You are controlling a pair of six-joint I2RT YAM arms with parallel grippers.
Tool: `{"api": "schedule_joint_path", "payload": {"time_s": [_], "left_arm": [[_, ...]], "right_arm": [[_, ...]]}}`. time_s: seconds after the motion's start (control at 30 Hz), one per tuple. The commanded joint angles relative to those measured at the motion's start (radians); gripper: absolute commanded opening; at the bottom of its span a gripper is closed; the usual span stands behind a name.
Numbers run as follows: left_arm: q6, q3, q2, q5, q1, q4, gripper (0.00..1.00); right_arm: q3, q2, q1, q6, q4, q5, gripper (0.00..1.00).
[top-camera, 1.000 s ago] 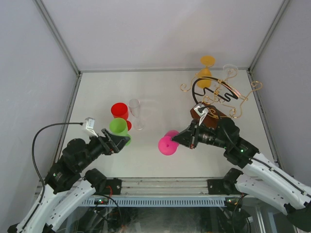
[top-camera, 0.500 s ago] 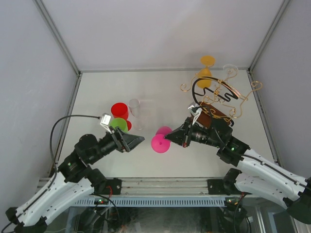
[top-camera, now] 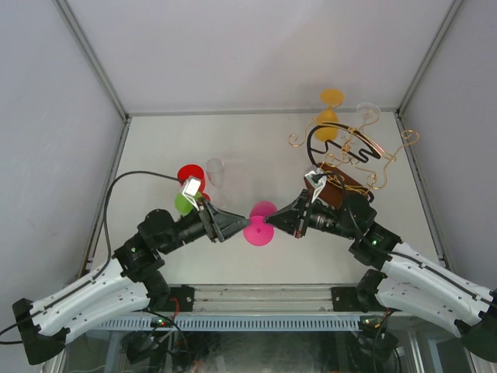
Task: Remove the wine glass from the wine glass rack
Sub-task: Place the wine glass at the center of the board.
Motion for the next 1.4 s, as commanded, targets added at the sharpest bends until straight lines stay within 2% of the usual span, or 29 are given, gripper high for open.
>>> {"api": "schedule_joint_path", "payload": {"time_s": [0.0,0.33,0.5,0.57,0.63,0.77,0.83,0.9,1.0,1.1,1.17,1.27,1.37], "left_arm": [[0.0,-0.006,-0.008,0.03,-0.011,0.118,0.43],[0.031,-0.007,0.024,0.106,-0.023,0.128,0.4],[0.045,-0.009,0.036,0.122,-0.036,0.157,0.33],[0.048,-0.012,0.034,0.128,-0.037,0.159,0.25],[0.057,-0.013,0.025,0.133,-0.037,0.163,0.21],[0.076,-0.016,0.013,0.148,-0.037,0.172,0.01],[0.083,-0.021,-0.003,0.131,-0.037,0.168,0.0],[0.085,-0.032,-0.025,0.106,-0.037,0.169,0.0],[0.092,-0.042,-0.053,0.077,-0.037,0.159,0.0],[0.114,-0.036,-0.072,0.045,-0.037,0.131,0.0],[0.125,-0.031,-0.08,0.034,-0.037,0.126,0.0],[0.137,-0.029,-0.076,0.032,-0.037,0.134,0.0],[0.153,-0.024,-0.068,0.03,-0.037,0.135,0.0]], "right_arm": [[0.003,-0.036,0.007,-0.002,0.051,0.011,0.0],[-0.011,-0.069,0.007,0.015,0.073,0.013,0.0],[-0.012,-0.065,0.007,0.037,0.085,0.01,0.0],[-0.012,-0.064,0.007,0.046,0.098,0.008,0.0],[-0.01,-0.061,0.006,0.049,0.109,0.009,0.0],[-0.009,-0.052,0.005,0.054,0.122,0.009,0.0],[-0.004,-0.049,0.005,0.051,0.109,-0.009,0.01],[0.0,-0.049,0.005,0.032,0.082,-0.041,0.09],[0.013,-0.06,0.005,-0.037,-0.003,-0.057,0.36],[0.036,-0.075,0.002,-0.091,-0.116,-0.022,0.52],[0.056,-0.081,-0.007,-0.075,-0.162,-0.05,0.58],[0.1,-0.056,-0.055,0.012,-0.161,-0.236,0.59],[0.142,-0.01,-0.056,0.064,-0.165,-0.288,0.59]]}}
